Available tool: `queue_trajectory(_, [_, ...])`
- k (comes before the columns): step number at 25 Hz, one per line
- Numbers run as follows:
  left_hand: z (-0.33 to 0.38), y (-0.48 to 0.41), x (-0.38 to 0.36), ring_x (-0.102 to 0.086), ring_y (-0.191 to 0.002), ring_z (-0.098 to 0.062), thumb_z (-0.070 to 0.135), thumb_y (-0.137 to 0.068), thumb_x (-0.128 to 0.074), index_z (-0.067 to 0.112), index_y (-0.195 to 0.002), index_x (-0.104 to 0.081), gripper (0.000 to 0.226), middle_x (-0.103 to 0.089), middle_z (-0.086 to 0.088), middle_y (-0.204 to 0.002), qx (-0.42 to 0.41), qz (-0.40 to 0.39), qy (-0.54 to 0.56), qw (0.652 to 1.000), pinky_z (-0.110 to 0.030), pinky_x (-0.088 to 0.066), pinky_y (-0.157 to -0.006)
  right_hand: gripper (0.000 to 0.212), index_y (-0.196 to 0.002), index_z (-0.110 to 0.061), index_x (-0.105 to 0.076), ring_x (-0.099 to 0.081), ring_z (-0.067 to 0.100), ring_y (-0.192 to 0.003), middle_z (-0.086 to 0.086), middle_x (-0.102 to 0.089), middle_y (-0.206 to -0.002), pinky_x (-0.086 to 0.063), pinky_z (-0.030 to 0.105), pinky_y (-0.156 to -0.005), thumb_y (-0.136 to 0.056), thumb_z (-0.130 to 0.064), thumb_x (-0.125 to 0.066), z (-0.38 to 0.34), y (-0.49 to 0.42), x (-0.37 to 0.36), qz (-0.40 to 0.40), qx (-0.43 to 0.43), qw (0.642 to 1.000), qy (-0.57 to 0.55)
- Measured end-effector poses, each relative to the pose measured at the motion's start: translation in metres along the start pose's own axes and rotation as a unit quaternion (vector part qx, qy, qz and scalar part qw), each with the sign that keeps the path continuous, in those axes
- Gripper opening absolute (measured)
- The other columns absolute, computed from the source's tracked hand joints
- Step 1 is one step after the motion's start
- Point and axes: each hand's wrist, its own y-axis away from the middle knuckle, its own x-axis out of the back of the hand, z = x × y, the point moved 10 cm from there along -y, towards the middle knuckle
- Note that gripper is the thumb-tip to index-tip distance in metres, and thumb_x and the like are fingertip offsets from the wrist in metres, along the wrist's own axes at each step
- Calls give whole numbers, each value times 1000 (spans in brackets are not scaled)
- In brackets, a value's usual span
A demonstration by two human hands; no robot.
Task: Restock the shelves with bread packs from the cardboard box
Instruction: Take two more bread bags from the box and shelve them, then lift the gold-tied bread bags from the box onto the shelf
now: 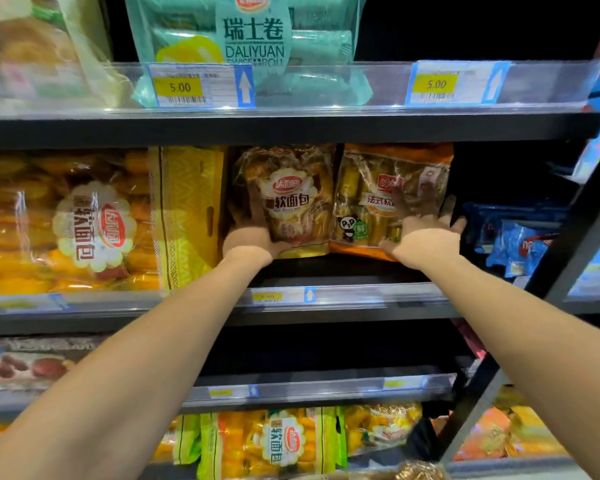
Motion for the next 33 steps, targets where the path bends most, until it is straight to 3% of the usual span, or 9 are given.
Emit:
queue_trajectory(2, [0,18,9,-60,-101,-31,60,-82,-60,12,-136,-41,75,-60,-13,-114,8,-15,2,1000,-36,-51,-78,81,-151,-38,-10,-17,39,-143,14,-28,-154,-10,60,-114,-84,-67,-46,-4,19,10,27,31,999,4])
queue_trajectory(3, [0,29,15,-57,-107,-32,57,-82,-61,10,-134,-44,72,-57,-15,-119,7,-5,25,1000,-37,-50,-83,78,-150,-35,-18,-23,38,-141,13,-31,-152,-12,59,-115,-84,-65,-47,-5,31,17,52,49,997,-4])
queue_trajectory(6, [2,74,41,-39,-130,-35,60,-81,-58,16,-144,-29,83,-38,-19,-143,-53,66,45,995,-45,-41,-100,78,-149,-34,-19,-21,38,-141,11,-26,-154,-16,55,-114,-83,-65,-48,-9,75,33,119,110,986,-36])
queue_trajectory(8, [6,106,52,-23,-142,-31,64,-82,-53,24,-148,-24,83,-27,-12,-154,-108,101,40,988,-50,-29,-111,79,-151,-34,-13,-8,36,-145,10,-12,-160,-13,54,-116,-85,-64,-46,-10,103,29,125,146,980,-56])
queue_trajectory(12, [-3,179,47,-5,-148,-26,67,-86,-42,31,-152,-18,79,-10,-2,-161,-166,105,34,980,-50,-11,-117,81,-153,-34,-9,3,33,-148,6,3,-162,-10,51,-116,-87,-64,-45,-2,165,16,103,173,975,-94])
queue_trajectory(16, [-20,254,13,-5,-148,-24,68,-85,-33,29,-152,-21,78,-10,0,-161,-184,72,59,979,-49,-13,-118,78,-153,-31,-15,0,30,-149,5,0,-162,-16,47,-117,-88,-58,-50,1,224,-11,57,180,965,-181])
queue_trajectory(20, [-47,330,-46,-2,-149,-21,75,-81,-18,34,-152,-12,83,-4,4,-162,-158,-24,51,986,-46,-12,-118,78,-153,-31,-18,-2,24,-149,0,-3,-162,-21,40,-118,-88,-52,-56,7,299,-68,-23,191,949,-252])
queue_trajectory(29, [-131,445,-144,-19,-145,-26,69,-84,-44,31,-151,-21,80,-14,-1,-161,-16,-167,80,983,-44,-32,-111,86,-151,-31,-20,-15,24,-147,2,-15,-161,-23,41,-117,-81,-56,-63,73,408,-199,-203,96,943,-246])
queue_trajectory(33, [-139,470,-161,-19,-144,-28,60,-87,-51,26,-152,-20,79,-12,-5,-160,-6,-191,129,973,-40,-27,-113,88,-152,-29,-17,-20,26,-145,3,-17,-160,-23,40,-115,-81,-51,-64,91,433,-228,-252,69,934,-242])
